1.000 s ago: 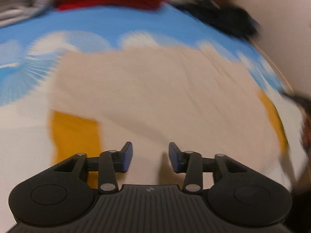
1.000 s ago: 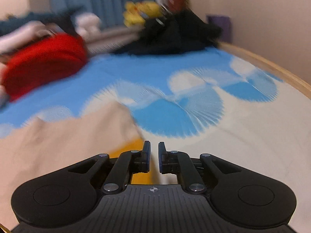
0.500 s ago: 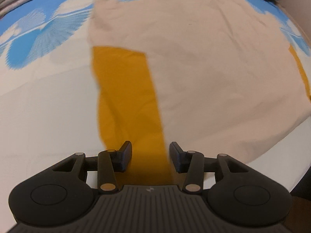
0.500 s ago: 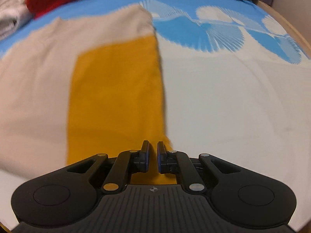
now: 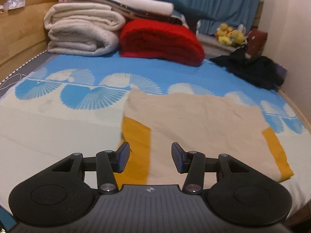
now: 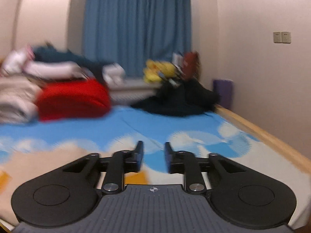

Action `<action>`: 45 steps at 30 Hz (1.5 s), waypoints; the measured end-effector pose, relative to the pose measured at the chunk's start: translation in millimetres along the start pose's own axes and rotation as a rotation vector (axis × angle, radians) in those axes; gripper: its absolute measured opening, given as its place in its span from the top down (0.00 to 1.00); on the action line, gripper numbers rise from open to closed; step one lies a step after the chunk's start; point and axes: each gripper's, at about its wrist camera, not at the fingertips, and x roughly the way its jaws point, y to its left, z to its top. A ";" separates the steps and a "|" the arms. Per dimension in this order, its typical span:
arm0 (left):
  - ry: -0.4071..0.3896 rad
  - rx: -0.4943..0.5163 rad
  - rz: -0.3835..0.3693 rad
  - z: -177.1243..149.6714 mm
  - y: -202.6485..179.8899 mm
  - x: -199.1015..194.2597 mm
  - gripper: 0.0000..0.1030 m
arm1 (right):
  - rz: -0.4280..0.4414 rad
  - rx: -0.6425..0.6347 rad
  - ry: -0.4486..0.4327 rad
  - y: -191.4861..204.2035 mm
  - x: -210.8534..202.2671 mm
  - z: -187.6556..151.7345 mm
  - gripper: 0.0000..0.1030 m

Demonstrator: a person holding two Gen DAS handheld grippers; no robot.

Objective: Fold large clothes

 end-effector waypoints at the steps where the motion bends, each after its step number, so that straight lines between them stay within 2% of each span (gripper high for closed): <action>1: -0.007 0.000 0.002 -15.6 -6.3 -4.4 0.49 | 0.026 0.007 -0.013 5.8 -9.9 -5.3 0.70; 3: 0.056 0.000 0.025 -44.9 -18.3 -5.7 0.49 | 0.057 0.013 -0.023 16.3 -24.7 -23.3 0.70; 4: 0.081 -0.023 0.029 -49.1 -20.7 -3.8 0.49 | 0.065 0.014 0.001 21.9 -28.0 -35.9 0.71; 5: 0.077 -0.046 0.014 -50.4 -21.3 -7.0 0.49 | 0.055 0.023 0.057 27.2 -26.5 -40.3 0.71; 8: 0.076 -0.025 0.022 -48.7 -24.9 4.1 0.49 | 0.068 0.077 0.033 32.2 -28.1 -43.0 0.70; 11: 0.101 -0.045 0.024 -49.7 -23.8 12.8 0.49 | 0.056 0.068 0.088 41.3 -17.4 -51.2 0.70; 19: 0.129 -0.107 0.003 -48.4 -11.7 26.1 0.49 | 0.083 0.044 0.146 60.2 11.1 -53.0 0.70; 22: 0.162 -0.192 -0.027 -49.4 -1.8 34.3 0.49 | 0.094 0.032 0.151 63.0 12.3 -52.2 0.70; 28: 0.328 -0.486 -0.108 -63.5 28.3 69.3 0.49 | 0.116 0.023 0.161 68.3 12.5 -50.1 0.70; 31: 0.373 -0.604 -0.085 -72.3 40.0 82.5 0.31 | 0.131 0.010 0.159 72.8 11.5 -49.0 0.70; 34: 0.405 -0.698 -0.053 -81.7 51.1 94.0 0.29 | 0.145 -0.002 0.159 75.6 11.2 -48.2 0.70; 39: 0.394 -0.826 -0.020 -90.2 64.8 105.4 0.29 | 0.157 -0.009 0.170 77.2 13.3 -48.3 0.70; 45: 0.322 -0.951 0.000 -99.8 72.1 116.7 0.29 | 0.161 -0.008 0.188 78.0 16.7 -52.3 0.70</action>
